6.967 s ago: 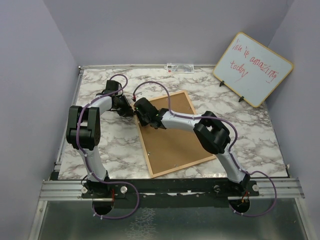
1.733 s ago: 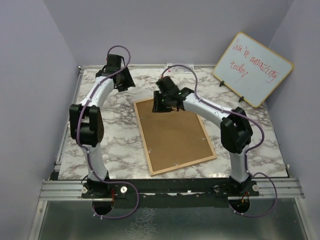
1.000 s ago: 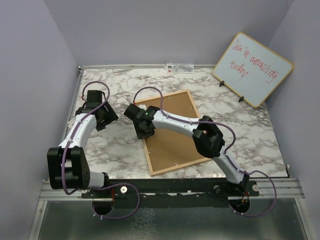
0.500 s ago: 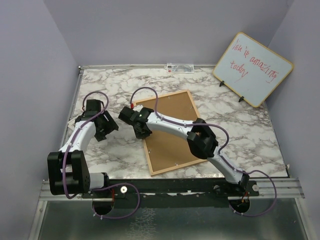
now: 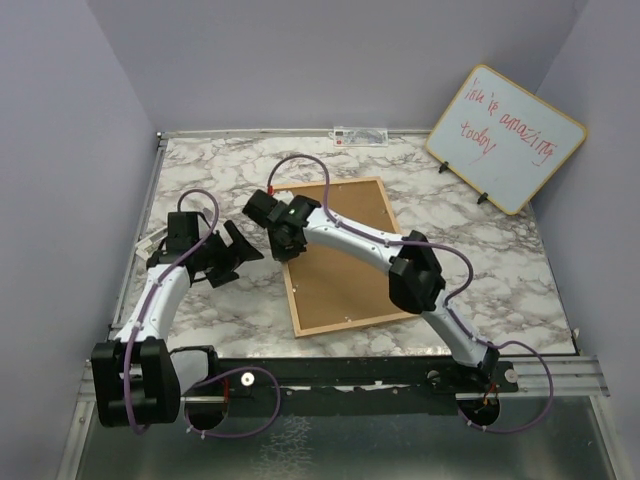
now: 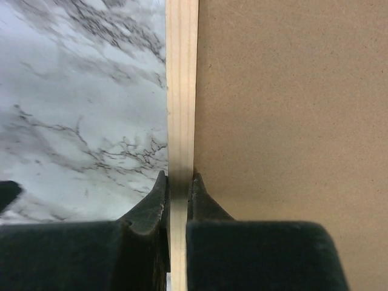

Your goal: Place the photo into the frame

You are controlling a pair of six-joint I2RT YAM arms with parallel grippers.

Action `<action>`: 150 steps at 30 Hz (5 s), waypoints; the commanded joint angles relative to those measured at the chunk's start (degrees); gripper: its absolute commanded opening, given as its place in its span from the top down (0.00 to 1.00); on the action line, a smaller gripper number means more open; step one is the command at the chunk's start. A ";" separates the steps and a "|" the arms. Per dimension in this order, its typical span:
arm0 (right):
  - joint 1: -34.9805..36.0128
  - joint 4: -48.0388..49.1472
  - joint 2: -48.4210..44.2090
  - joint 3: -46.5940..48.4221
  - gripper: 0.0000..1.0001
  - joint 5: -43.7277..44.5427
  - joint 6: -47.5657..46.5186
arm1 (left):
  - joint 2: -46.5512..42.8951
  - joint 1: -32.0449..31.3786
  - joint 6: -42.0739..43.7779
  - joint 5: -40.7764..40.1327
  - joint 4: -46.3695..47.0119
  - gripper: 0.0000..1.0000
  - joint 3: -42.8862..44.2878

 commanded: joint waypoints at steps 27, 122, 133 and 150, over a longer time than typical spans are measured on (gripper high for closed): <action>-5.61 11.66 -18.35 -6.61 0.99 -15.06 3.15 | -0.75 -14.12 -22.56 16.98 29.84 0.61 -6.14; -19.94 -1.82 -37.87 -10.38 0.53 -5.99 25.04 | 13.91 -36.45 30.37 1.08 -10.03 0.12 59.10; -28.81 19.38 -56.76 -39.66 0.54 -22.94 18.58 | 14.11 -36.35 18.02 4.12 -2.28 0.04 60.41; -42.43 58.02 -63.13 -80.00 0.77 -45.75 1.86 | 29.15 -20.51 8.80 -10.44 -0.96 0.08 40.87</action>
